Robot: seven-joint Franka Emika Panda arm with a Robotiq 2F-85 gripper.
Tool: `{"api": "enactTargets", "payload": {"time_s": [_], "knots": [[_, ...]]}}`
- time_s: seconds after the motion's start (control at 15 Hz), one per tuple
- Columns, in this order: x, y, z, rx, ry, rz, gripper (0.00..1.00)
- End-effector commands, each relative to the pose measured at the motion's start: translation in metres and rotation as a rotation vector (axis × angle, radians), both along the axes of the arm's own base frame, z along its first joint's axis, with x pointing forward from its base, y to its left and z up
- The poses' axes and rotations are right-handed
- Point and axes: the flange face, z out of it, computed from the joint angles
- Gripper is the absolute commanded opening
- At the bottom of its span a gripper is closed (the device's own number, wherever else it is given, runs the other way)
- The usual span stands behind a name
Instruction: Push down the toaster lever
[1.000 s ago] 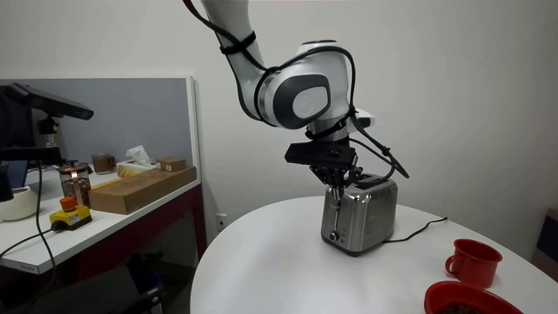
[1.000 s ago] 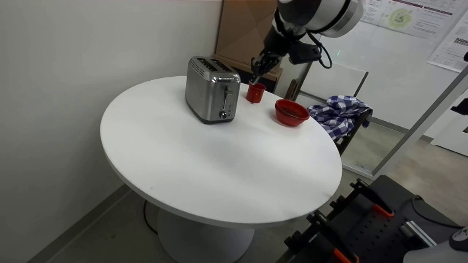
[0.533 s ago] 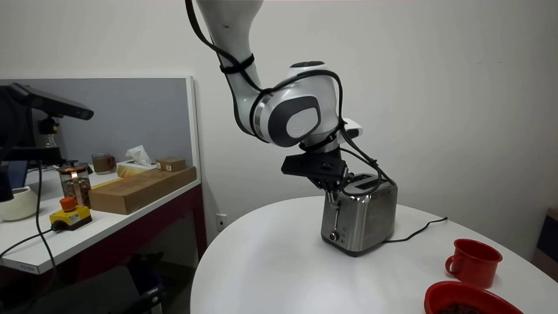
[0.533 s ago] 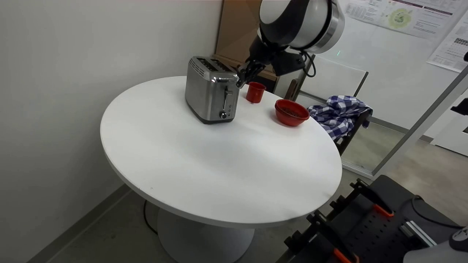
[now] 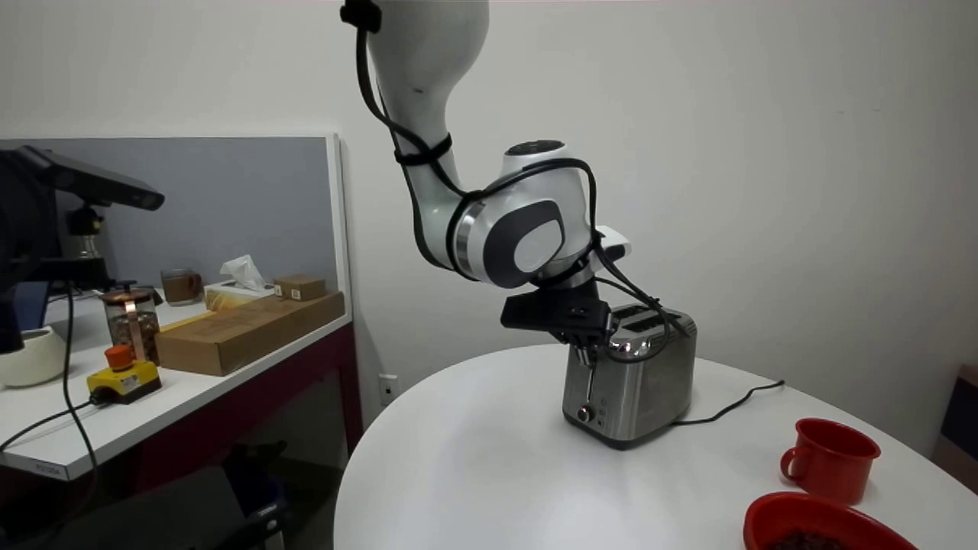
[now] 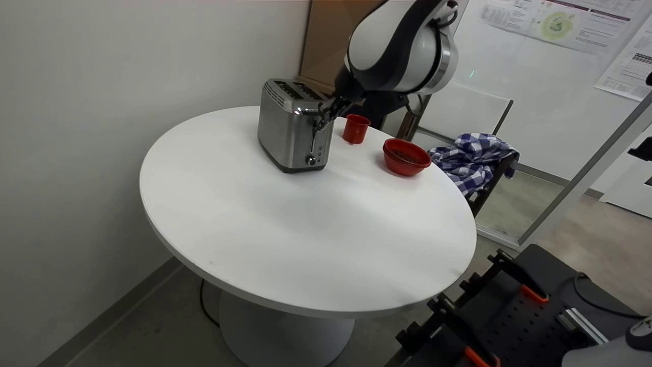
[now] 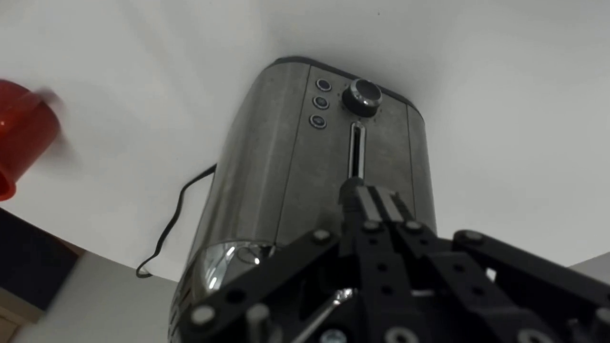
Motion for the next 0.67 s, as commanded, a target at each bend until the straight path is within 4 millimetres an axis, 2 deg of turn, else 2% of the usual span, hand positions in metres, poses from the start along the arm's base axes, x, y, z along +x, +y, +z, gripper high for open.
{"api": "enactTargets", "payload": {"time_s": [0.0,0.2,0.6], "knots": [[0.015,0.007,-0.016,-0.021,-0.056,0.038,0.00],[0.018,0.010,-0.030,-0.035,-0.070,0.070,0.00],[0.012,-0.001,-0.064,-0.060,-0.018,0.092,0.00]]}}
